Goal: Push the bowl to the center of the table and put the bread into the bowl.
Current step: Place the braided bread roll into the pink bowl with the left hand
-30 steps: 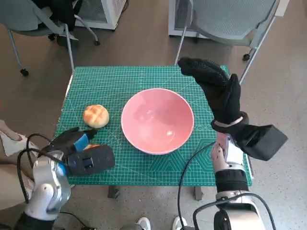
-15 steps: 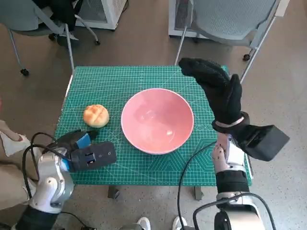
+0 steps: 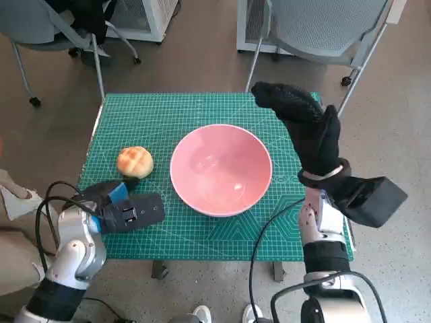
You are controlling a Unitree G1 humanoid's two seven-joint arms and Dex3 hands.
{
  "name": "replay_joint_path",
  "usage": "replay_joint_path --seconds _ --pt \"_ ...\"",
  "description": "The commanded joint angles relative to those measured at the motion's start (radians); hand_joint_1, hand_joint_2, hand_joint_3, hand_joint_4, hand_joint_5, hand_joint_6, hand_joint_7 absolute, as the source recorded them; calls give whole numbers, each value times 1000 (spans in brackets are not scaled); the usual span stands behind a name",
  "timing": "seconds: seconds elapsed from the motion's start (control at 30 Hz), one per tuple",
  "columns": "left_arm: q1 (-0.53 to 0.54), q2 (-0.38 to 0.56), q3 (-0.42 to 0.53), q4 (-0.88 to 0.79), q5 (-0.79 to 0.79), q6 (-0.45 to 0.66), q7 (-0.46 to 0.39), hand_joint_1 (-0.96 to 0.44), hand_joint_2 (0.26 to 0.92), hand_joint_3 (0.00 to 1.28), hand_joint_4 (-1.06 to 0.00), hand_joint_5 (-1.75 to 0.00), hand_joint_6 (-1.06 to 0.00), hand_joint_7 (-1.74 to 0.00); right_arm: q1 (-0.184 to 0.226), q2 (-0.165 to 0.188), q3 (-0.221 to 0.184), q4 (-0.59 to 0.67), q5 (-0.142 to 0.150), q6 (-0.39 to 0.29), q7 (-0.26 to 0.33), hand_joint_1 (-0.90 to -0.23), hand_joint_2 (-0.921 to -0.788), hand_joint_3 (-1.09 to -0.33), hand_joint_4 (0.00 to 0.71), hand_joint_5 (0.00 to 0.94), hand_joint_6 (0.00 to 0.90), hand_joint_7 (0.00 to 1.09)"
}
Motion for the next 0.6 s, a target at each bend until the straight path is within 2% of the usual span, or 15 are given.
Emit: replay_joint_path --seconds 0.03,0.13,0.23,0.6 --pt "37 18 -25 -7 14 -24 47 401 522 889 -567 -1518 -635 -553 21 1 3 3 5 18 -4 -667 -921 -868 86 0 82 156" --pt "53 30 -28 -28 17 -38 70 138 597 785 -480 -1653 -605 -957 19 1 3 3 4 18 -5 -668 -921 -868 86 0 79 159" --pt "60 35 -25 -38 12 -40 77 52 621 752 -449 -1701 -595 -1091 18 1 2 5 3 17 -6 -669 -921 -868 86 0 76 162" --pt "71 51 -12 -71 -13 -42 62 9 627 744 -439 -1719 -588 -1165 17 4 2 5 7 16 -3 -666 -921 -869 86 0 67 174"
